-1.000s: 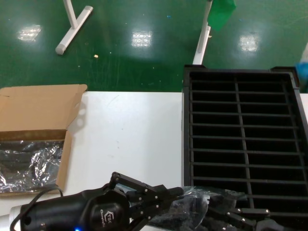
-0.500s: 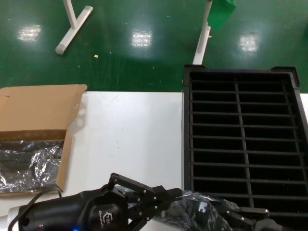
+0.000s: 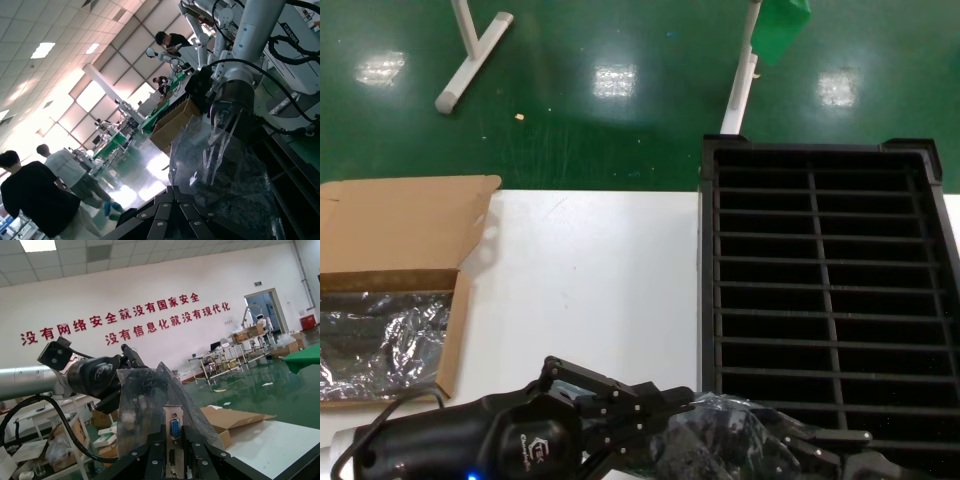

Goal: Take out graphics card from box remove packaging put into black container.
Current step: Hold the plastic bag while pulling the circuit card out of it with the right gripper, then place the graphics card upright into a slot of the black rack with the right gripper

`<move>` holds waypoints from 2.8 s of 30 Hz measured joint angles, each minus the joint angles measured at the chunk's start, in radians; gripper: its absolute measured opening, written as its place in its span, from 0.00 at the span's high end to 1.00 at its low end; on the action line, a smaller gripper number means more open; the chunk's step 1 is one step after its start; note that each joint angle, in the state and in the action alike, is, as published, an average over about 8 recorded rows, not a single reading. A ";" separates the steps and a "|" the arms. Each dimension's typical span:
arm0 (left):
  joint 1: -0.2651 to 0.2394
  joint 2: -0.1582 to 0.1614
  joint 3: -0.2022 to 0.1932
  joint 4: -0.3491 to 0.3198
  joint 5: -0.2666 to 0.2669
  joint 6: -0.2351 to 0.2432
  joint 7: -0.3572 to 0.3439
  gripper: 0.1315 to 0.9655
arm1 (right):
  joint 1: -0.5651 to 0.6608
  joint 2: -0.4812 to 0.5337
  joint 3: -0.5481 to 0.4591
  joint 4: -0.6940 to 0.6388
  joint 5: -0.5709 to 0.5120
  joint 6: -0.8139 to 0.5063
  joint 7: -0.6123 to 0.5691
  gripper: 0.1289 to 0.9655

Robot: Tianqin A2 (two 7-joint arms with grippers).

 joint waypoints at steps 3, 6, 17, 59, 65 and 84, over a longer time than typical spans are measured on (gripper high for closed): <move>0.001 -0.001 -0.002 0.003 -0.001 0.001 0.001 0.99 | 0.003 -0.001 -0.001 -0.002 0.001 0.000 0.003 0.91; 0.001 -0.002 -0.003 0.008 0.000 0.003 0.004 0.99 | 0.005 0.000 0.001 -0.005 0.002 -0.001 0.005 0.92; -0.008 -0.014 0.000 0.041 0.014 0.009 0.020 0.99 | 0.001 0.011 0.018 -0.010 0.010 -0.006 0.004 0.92; 0.051 0.015 -0.120 0.227 -0.065 0.111 0.147 0.99 | -0.117 0.266 0.225 0.239 0.014 0.095 0.150 0.92; 0.035 0.029 -0.116 0.274 -0.073 0.143 0.170 0.99 | -0.175 0.336 0.306 0.307 0.010 0.116 0.200 0.92; -0.021 0.055 -0.109 0.351 -0.090 0.205 0.192 0.99 | -0.043 0.644 0.358 0.271 -0.079 0.066 0.228 0.92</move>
